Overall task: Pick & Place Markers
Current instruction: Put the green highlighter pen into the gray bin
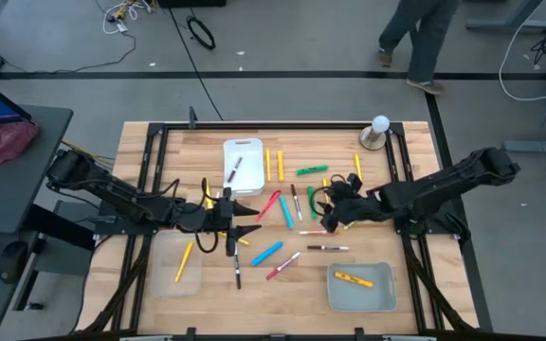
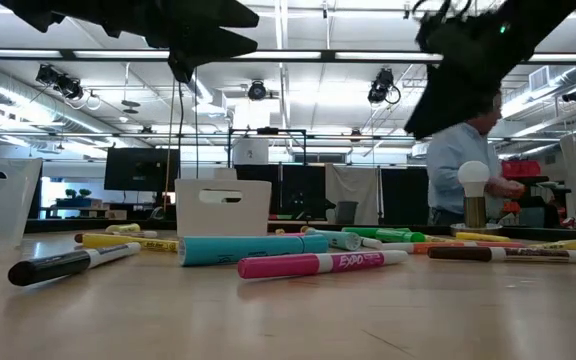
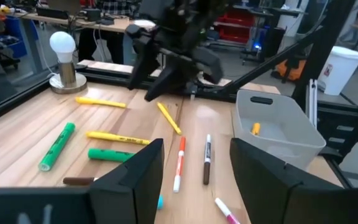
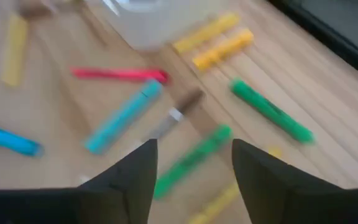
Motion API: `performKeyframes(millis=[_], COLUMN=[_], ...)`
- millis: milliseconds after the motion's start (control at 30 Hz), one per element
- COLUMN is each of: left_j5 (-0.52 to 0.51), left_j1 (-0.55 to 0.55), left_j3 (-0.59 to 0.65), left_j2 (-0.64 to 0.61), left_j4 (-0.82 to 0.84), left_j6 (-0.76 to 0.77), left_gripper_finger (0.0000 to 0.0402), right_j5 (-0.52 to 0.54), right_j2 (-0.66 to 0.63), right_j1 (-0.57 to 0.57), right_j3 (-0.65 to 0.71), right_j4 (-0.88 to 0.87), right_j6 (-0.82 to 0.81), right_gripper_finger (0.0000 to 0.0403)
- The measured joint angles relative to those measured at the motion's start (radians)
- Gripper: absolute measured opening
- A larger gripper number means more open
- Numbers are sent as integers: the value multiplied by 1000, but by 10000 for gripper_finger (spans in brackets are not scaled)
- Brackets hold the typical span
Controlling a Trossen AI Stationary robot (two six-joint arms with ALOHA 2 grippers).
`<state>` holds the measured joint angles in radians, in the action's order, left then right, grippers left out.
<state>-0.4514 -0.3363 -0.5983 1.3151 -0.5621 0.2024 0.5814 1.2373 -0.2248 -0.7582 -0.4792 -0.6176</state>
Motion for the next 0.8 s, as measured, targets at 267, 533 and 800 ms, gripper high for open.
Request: performKeyframes(millis=[267, 533, 800], left_j5=[0, 0, 0], left_j1=[0, 1, 2], left_j3=[0, 0, 0], left_j2=[0, 0, 0], left_j4=[15, 32, 38], left_j6=[16, 21, 22], left_gripper_finger=[192, 192, 192], right_j5=[-166, -360, -451], right_j2=[77, 226, 386], right_j1=[231, 513, 640], right_j3=[0, 0, 0], right_j4=[30, 203, 326], right_j6=[294, 608, 752], right_gripper_finger=[244, 229, 208])
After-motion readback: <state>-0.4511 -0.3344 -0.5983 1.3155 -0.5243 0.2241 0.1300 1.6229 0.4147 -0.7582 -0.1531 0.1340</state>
